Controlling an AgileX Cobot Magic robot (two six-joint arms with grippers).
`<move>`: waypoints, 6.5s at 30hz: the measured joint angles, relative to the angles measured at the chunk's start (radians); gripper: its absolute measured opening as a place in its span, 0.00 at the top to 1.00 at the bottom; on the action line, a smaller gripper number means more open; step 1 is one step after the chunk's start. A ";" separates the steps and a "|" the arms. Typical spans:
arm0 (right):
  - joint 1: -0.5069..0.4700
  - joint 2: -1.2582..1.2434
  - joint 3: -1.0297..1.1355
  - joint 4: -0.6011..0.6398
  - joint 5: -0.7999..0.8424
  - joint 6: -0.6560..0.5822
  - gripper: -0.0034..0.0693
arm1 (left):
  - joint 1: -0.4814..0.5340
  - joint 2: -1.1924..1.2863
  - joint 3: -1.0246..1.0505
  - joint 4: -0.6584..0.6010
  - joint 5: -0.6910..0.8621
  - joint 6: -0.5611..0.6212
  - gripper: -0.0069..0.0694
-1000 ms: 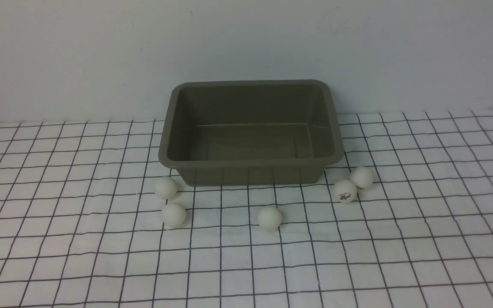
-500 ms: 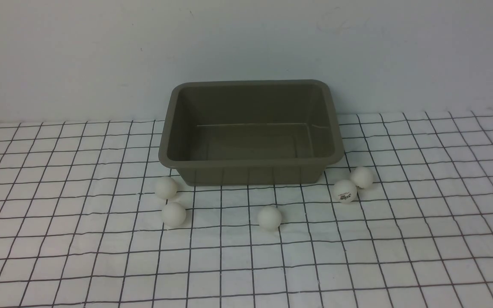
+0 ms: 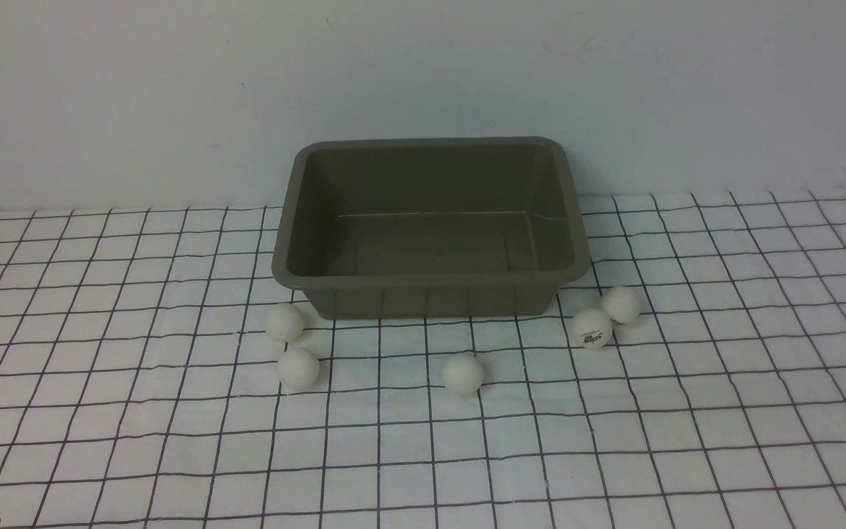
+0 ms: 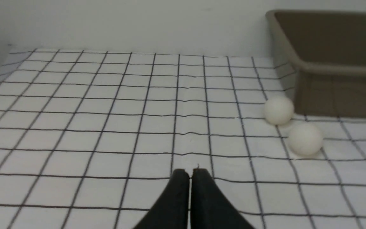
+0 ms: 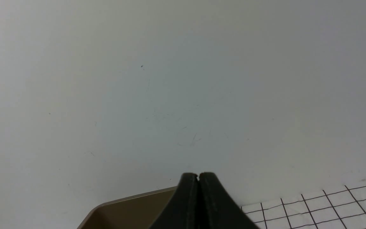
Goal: Put the table tennis balls into the box on the white checkered tablecloth.
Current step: 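Reach for and grasp a ping pong ball on the table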
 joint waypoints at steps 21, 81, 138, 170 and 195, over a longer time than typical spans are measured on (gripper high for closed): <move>0.000 0.000 0.000 -0.003 0.000 0.000 0.98 | 0.000 0.000 0.000 -0.408 -0.063 -0.005 0.92; 0.000 0.533 -0.102 0.307 0.295 -0.743 0.78 | 0.000 0.410 -0.484 -0.155 0.416 0.509 0.54; 0.121 2.025 -0.916 0.245 0.186 -0.881 0.34 | 0.000 0.410 -0.484 -0.152 0.467 0.499 0.47; 0.121 2.118 -0.920 0.330 0.174 -0.934 0.34 | 0.000 0.410 -0.484 -0.150 0.467 0.499 0.47; 0.142 2.140 -0.923 0.326 0.129 -0.956 0.45 | 0.000 0.410 -0.484 -0.150 0.470 0.499 0.47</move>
